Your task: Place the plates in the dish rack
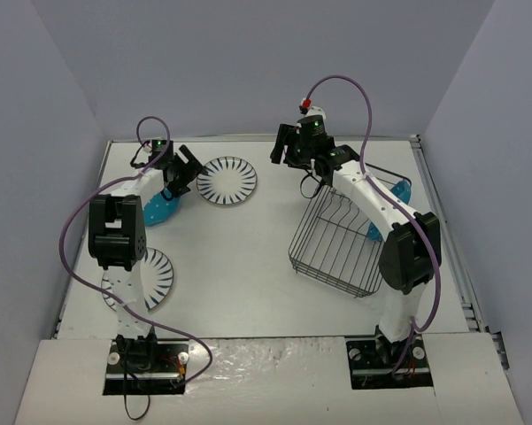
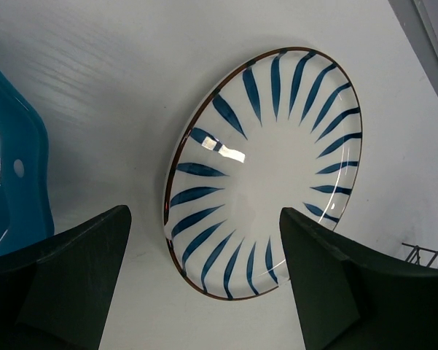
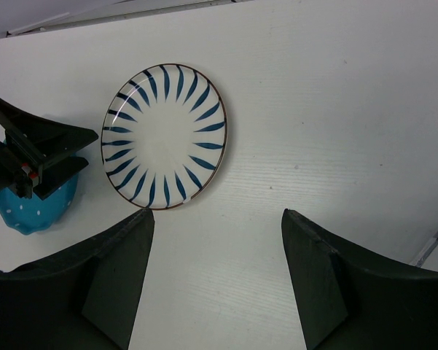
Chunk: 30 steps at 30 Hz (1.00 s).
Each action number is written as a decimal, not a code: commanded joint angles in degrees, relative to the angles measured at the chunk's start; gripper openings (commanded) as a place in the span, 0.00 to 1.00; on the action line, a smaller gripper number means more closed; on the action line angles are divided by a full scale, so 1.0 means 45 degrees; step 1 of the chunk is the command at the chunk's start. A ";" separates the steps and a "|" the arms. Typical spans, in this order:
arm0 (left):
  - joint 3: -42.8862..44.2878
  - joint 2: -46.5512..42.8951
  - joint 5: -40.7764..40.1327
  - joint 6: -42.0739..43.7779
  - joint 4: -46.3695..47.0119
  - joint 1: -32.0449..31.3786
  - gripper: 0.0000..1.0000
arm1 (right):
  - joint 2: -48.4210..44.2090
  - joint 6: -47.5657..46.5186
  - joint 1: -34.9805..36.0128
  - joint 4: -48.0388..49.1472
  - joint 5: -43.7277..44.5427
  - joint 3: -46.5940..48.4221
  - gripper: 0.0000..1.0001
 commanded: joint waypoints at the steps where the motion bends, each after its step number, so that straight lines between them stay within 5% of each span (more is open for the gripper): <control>1: 0.0865 0.0048 -0.0052 0.0283 0.0260 0.0171 0.79 | -0.0690 -0.0051 0.0093 0.0713 -0.0254 0.0222 0.67; 30: 0.1766 0.0840 -0.0013 0.0341 -0.0315 -0.0028 0.70 | -0.0959 -0.0126 0.0073 0.0722 -0.0207 0.0113 0.67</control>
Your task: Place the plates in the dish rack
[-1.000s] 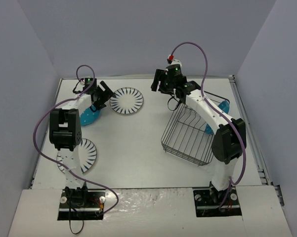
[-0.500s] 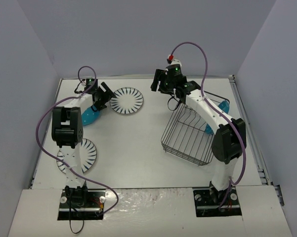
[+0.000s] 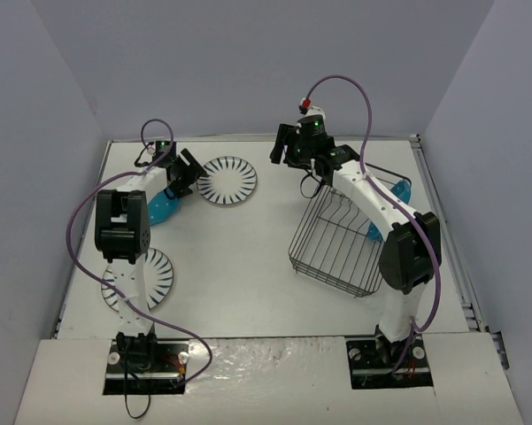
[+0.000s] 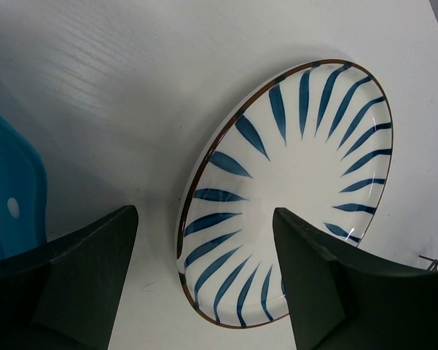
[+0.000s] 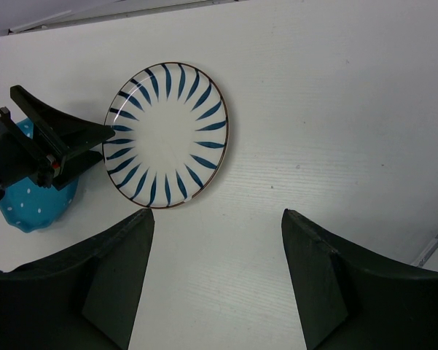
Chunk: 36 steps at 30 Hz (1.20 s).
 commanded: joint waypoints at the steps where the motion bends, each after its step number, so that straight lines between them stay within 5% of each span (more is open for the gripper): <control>1: 0.0871 -0.0371 -0.0022 0.0245 0.0034 -0.0048 0.70 | -0.0963 -0.0082 0.0073 0.0712 -0.0110 0.0109 0.67; 23: 0.1449 0.0154 -0.0061 0.0303 -0.0295 -0.0565 0.69 | -0.1180 -0.0149 -0.0032 0.0683 -0.0069 0.0009 0.67; 36: 0.1457 0.0319 -0.0042 0.0323 -0.0350 -0.0577 0.39 | -0.1126 -0.0180 -0.0107 0.0686 -0.0064 -0.0136 0.67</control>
